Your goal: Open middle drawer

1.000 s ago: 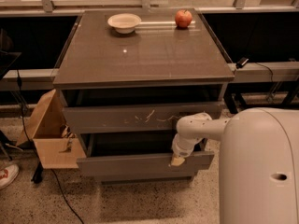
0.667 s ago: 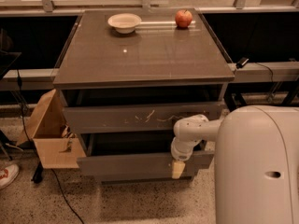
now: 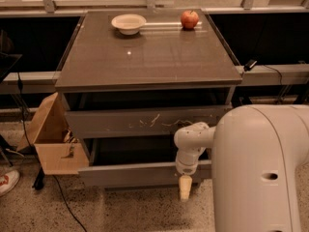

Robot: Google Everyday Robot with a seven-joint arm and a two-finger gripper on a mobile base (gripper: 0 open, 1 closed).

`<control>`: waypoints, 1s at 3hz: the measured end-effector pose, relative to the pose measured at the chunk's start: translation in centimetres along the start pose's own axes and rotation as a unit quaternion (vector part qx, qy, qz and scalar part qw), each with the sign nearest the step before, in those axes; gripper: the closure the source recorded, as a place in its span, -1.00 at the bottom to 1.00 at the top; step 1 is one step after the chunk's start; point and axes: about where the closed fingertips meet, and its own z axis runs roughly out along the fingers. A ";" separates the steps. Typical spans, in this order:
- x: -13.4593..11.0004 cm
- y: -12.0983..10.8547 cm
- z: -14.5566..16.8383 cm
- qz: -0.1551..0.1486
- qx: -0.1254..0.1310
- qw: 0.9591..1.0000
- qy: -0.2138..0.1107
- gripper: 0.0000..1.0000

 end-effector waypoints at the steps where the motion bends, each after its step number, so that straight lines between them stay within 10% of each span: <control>1: -0.1 0.2 -0.5 -0.001 0.000 1.000 0.000 -0.49; 3: -0.9 2.0 -1.6 -0.018 -0.003 1.000 0.000 0.47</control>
Offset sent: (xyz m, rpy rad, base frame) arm -0.0483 0.0205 0.0421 0.0029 0.0150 0.0811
